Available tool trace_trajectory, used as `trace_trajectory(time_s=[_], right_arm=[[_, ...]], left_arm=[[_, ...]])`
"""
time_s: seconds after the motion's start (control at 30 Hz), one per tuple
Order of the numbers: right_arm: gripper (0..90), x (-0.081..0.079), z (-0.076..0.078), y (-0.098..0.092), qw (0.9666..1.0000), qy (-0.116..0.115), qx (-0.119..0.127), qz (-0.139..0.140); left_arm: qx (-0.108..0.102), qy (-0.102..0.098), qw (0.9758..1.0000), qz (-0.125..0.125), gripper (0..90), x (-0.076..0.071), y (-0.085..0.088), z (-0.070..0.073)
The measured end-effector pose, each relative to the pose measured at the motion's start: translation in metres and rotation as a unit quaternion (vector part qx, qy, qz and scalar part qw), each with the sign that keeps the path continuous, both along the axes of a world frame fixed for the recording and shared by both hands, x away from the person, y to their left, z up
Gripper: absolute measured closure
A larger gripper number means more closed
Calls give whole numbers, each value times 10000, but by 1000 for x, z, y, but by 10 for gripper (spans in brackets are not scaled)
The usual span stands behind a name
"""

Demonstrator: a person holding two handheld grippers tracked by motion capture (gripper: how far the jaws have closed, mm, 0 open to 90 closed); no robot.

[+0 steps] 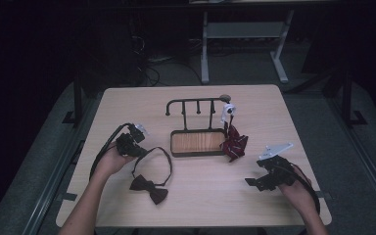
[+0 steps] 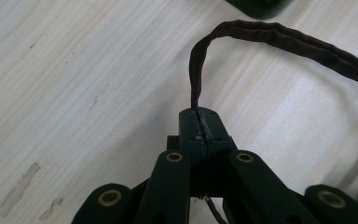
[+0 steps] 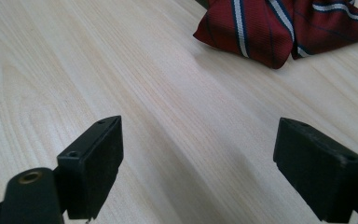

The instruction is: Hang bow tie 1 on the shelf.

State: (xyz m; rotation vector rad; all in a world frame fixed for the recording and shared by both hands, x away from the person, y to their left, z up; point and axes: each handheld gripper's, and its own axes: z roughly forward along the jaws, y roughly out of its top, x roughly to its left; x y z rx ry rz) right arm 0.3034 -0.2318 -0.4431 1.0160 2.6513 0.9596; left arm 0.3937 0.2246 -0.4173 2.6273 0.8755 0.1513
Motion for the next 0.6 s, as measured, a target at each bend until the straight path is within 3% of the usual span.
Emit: trace_trajectory(time_s=[0.4,0.6], right_arm=[[157,0,0,0,10000,-5,8,-12],[157,0,-1,-1,10000,-6,-18,-4]], left_arm=[[-167,-135,9993,-290,897,-11,-3,27],[-160,-85,9990,-399,897,-13,-2,32]])
